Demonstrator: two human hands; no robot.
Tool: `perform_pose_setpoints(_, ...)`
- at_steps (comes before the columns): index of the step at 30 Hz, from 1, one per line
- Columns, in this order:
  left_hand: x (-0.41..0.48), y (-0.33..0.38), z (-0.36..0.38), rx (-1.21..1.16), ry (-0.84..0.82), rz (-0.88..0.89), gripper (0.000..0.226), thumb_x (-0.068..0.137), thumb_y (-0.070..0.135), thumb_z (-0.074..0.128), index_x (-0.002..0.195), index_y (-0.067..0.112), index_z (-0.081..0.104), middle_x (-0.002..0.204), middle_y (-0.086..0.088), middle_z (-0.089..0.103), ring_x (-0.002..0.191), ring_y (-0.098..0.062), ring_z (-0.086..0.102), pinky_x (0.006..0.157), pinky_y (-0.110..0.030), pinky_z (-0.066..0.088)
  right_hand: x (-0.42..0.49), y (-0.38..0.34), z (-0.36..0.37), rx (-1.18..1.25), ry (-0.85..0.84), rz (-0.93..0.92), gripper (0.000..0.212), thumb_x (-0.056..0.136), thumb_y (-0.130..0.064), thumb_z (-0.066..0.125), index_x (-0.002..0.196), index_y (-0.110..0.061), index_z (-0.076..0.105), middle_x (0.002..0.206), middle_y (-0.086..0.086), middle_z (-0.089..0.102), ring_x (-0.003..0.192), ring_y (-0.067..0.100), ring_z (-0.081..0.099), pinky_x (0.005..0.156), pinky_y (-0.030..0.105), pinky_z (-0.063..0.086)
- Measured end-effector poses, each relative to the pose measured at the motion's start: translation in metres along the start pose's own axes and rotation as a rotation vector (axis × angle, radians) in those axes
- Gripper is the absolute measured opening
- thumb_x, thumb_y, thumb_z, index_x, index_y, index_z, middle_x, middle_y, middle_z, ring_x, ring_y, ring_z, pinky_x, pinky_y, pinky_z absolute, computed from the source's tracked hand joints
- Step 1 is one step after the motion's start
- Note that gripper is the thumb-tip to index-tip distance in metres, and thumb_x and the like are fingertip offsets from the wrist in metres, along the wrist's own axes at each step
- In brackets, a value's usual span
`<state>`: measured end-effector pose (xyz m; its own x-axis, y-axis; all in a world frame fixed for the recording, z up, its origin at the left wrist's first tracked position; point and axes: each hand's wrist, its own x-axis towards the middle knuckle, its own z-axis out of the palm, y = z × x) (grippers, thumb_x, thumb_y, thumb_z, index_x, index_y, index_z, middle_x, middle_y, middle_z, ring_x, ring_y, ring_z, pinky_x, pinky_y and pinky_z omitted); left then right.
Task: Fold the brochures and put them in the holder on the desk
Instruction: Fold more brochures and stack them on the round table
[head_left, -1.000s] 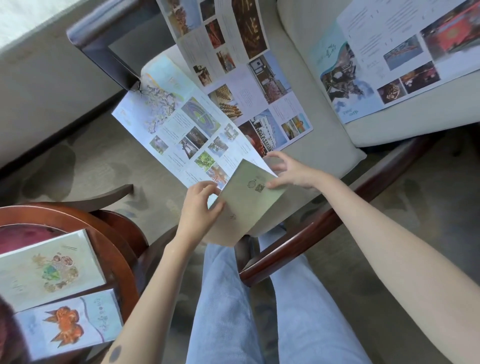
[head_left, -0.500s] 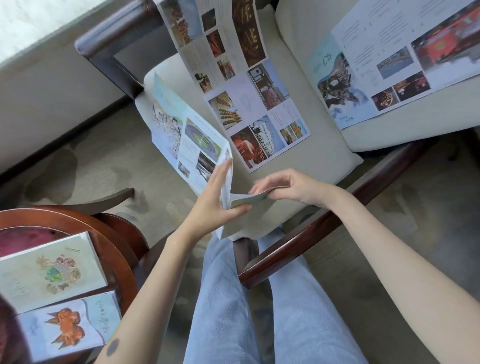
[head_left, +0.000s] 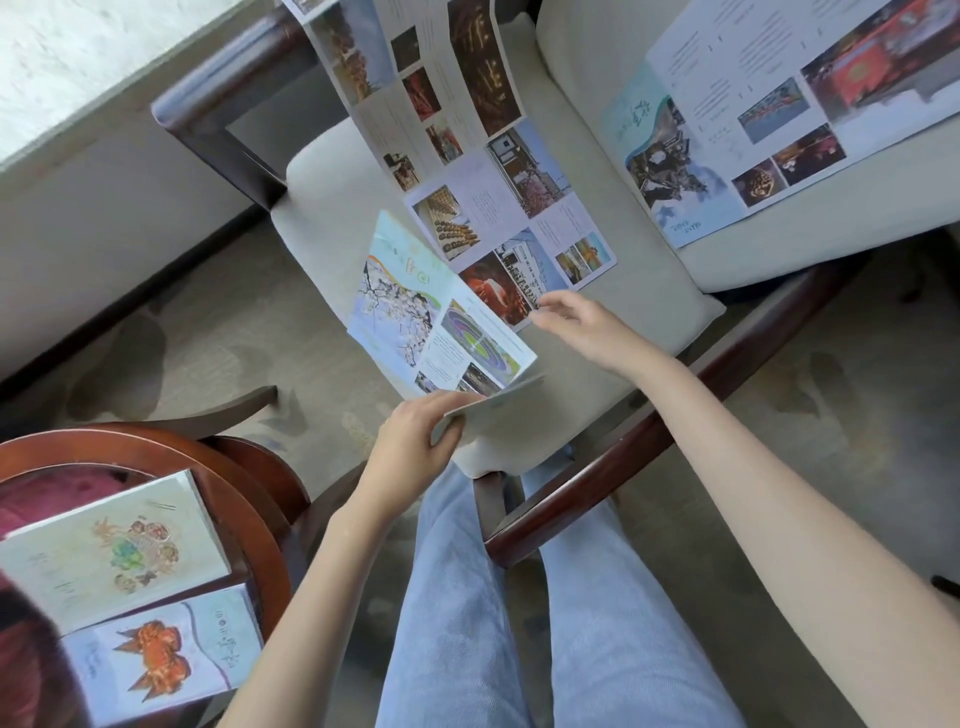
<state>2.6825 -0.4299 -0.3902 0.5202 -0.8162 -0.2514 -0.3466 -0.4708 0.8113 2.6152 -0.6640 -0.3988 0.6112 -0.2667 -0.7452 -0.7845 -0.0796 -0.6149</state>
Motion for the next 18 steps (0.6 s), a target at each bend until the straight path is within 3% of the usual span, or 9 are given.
perform_pose_setpoints(3, -0.002, 0.007, -0.004, 0.119, -0.055, 0.100, 0.033, 0.083, -0.004, 0.058, 0.105, 0.018, 0.069, 0.097, 0.003, 0.067, 0.090, -0.006, 0.054, 0.077, -0.020, 0.041, 0.013, -0.014, 0.015, -0.041, -0.022, 0.031, 0.053, 0.088, -0.047, 0.055, 0.129, -0.015, 0.049, 0.130, 0.002, 0.054, 0.117, 0.016, 0.051, 0.094, 0.028, 0.040)
perform_pose_setpoints(5, -0.004, 0.009, -0.003, 0.137, -0.048, 0.105, 0.032, 0.083, -0.002, 0.061, 0.106, 0.018, 0.069, 0.096, 0.003, 0.063, 0.088, -0.007, 0.053, 0.076, -0.024, 0.044, 0.020, -0.021, 0.024, -0.074, -0.018, 0.050, 0.045, 0.087, -0.040, 0.058, 0.119, -0.009, 0.058, 0.123, 0.010, 0.062, 0.110, 0.025, 0.059, 0.094, 0.038, 0.049)
perform_pose_setpoints(6, -0.005, 0.011, -0.003, 0.115, -0.028, 0.093, 0.031, 0.083, -0.001, 0.063, 0.106, 0.018, 0.069, 0.096, 0.004, 0.059, 0.086, -0.006, 0.053, 0.075, -0.021, 0.043, 0.023, -0.023, 0.027, -0.086, -0.026, 0.064, 0.040, 0.087, -0.034, 0.059, 0.116, -0.006, 0.060, 0.120, 0.013, 0.063, 0.106, 0.028, 0.061, 0.092, 0.041, 0.050)
perform_pose_setpoints(9, -0.006, 0.017, -0.004, 0.045, 0.144, 0.031, 0.030, 0.078, -0.002, 0.068, 0.103, 0.016, 0.067, 0.094, 0.008, 0.049, 0.082, -0.001, 0.052, 0.073, -0.010, 0.041, 0.021, -0.025, 0.030, -0.150, -0.080, 0.058, 0.034, 0.087, -0.018, 0.062, 0.119, -0.007, 0.059, 0.118, 0.008, 0.064, 0.093, 0.021, 0.059, 0.078, 0.030, 0.046)
perform_pose_setpoints(12, -0.004, 0.023, -0.009, -0.100, 0.304, -0.088, 0.067, 0.076, 0.001, 0.072, 0.129, 0.031, 0.044, 0.102, 0.014, 0.045, 0.080, 0.003, 0.055, 0.078, -0.003, 0.040, 0.002, -0.027, 0.028, -0.143, -0.116, -0.016, 0.038, 0.087, -0.014, 0.060, 0.125, -0.010, 0.057, 0.117, 0.004, 0.063, 0.096, 0.020, 0.060, 0.074, 0.030, 0.047)
perform_pose_setpoints(15, -0.001, 0.023, -0.016, -0.166, 0.340, -0.127, 0.096, 0.075, 0.003, 0.074, 0.144, 0.032, 0.014, 0.125, 0.006, 0.039, 0.078, -0.001, 0.058, 0.078, -0.006, 0.045, -0.029, -0.029, 0.025, -0.112, -0.207, -0.104, 0.030, 0.089, -0.022, 0.060, 0.119, -0.015, 0.061, 0.110, -0.005, 0.064, 0.101, 0.015, 0.058, 0.082, 0.026, 0.045)
perform_pose_setpoints(18, 0.005, 0.026, -0.024, -0.103, 0.313, -0.058, 0.094, 0.073, 0.002, 0.075, 0.146, 0.017, 0.017, 0.142, -0.007, 0.030, 0.092, 0.013, 0.054, 0.084, -0.004, 0.042, -0.056, -0.027, 0.023, -0.077, -0.279, -0.162, 0.017, 0.091, -0.025, 0.057, 0.104, -0.024, 0.068, 0.103, -0.002, 0.069, 0.102, 0.015, 0.061, 0.089, 0.031, 0.047)
